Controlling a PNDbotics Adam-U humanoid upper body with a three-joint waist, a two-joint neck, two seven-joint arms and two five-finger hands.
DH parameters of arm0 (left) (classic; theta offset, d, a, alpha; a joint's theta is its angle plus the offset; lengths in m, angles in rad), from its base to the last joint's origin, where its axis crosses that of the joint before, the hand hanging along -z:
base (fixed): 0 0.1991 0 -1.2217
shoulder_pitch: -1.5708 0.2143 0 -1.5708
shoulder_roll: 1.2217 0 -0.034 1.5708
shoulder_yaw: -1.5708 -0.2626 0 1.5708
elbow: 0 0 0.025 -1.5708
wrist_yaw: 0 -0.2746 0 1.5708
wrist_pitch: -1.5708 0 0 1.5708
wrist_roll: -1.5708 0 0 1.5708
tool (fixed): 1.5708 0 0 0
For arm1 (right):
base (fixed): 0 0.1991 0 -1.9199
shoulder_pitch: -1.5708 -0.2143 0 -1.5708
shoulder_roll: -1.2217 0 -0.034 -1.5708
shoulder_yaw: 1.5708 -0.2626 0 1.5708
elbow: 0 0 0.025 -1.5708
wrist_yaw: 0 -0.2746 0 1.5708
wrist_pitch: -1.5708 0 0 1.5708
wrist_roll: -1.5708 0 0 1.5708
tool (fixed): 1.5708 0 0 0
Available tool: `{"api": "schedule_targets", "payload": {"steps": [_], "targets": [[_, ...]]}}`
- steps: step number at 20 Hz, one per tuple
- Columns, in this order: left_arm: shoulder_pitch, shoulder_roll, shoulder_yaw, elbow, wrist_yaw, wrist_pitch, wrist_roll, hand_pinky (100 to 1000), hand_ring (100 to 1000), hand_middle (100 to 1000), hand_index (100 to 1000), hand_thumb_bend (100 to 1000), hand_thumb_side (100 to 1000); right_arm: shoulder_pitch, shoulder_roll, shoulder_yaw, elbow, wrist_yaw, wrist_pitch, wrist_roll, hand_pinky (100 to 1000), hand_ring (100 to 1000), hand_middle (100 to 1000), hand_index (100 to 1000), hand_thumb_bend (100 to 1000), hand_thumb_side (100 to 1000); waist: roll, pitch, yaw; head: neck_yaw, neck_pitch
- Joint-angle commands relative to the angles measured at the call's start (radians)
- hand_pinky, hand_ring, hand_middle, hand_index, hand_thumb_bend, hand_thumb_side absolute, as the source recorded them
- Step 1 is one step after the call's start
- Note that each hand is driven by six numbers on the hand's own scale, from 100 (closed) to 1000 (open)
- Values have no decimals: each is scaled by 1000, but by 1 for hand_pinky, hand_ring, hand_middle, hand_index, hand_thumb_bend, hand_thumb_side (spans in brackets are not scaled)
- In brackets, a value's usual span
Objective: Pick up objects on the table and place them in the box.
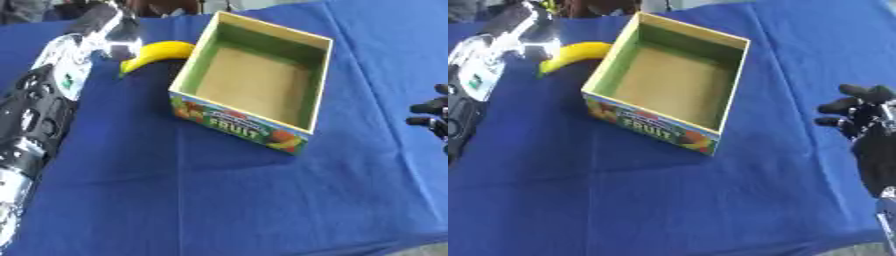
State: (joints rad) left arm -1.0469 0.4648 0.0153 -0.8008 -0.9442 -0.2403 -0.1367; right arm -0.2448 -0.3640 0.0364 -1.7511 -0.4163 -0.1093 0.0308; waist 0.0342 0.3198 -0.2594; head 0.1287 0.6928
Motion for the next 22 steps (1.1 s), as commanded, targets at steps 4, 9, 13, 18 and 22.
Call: {"api": "schedule_targets", "payload": {"steps": [4, 9, 13, 18, 22], "targets": [[-19, 33, -14, -23, -18, -7, -68, 582, 517, 502, 666, 199, 257, -3, -14, -13, -13, -5, -3, 1, 634, 674, 542, 761, 100, 805, -7, -25, 2, -3, -2], [-14, 30, -8, -14, -65, 1, -87, 647, 602, 594, 730, 305, 321, -2, -14, -14, -12, -5, -4, 1, 634, 675, 542, 762, 100, 805, -7, -24, 0, -5, -1], [-12, 29, -7, -6, -82, -1, -92, 657, 614, 607, 740, 329, 358, -3, -13, -14, -12, -5, -3, 2, 634, 675, 542, 762, 100, 805, -5, -23, 2, -6, -2], [-6, 30, -4, 10, -82, -9, -113, 661, 618, 611, 742, 341, 392, -3, -12, -15, -11, -5, -4, 2, 634, 676, 542, 762, 100, 805, -4, -21, 1, -9, -2], [-6, 34, -2, 19, -80, -18, -128, 663, 618, 611, 742, 350, 401, -3, -12, -16, -11, -4, -4, 2, 634, 676, 542, 763, 100, 801, -2, -20, -1, -12, 0]]}}
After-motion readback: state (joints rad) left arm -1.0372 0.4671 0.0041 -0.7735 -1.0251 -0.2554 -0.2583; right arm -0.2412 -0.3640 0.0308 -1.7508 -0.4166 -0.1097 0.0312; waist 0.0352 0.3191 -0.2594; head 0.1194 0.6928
